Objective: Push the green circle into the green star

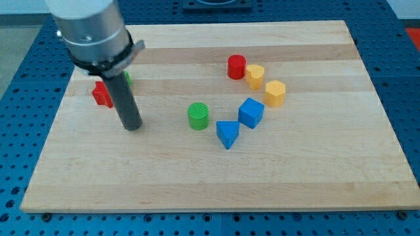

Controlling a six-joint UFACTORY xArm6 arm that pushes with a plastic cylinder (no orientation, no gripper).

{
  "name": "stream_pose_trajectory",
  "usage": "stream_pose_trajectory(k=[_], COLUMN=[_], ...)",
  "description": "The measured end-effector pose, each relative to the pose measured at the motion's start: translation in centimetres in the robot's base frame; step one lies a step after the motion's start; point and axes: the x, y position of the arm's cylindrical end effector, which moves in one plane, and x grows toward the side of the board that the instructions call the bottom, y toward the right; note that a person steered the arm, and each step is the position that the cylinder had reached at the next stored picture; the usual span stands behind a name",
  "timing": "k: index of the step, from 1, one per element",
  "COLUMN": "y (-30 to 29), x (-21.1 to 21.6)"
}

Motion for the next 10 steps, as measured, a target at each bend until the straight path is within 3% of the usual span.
stream_pose_trajectory(k=[2, 4, 6, 10], y=[10.2, 14.8, 10.2, 1.7], x=[0.9, -0.1, -3.0, -3.7])
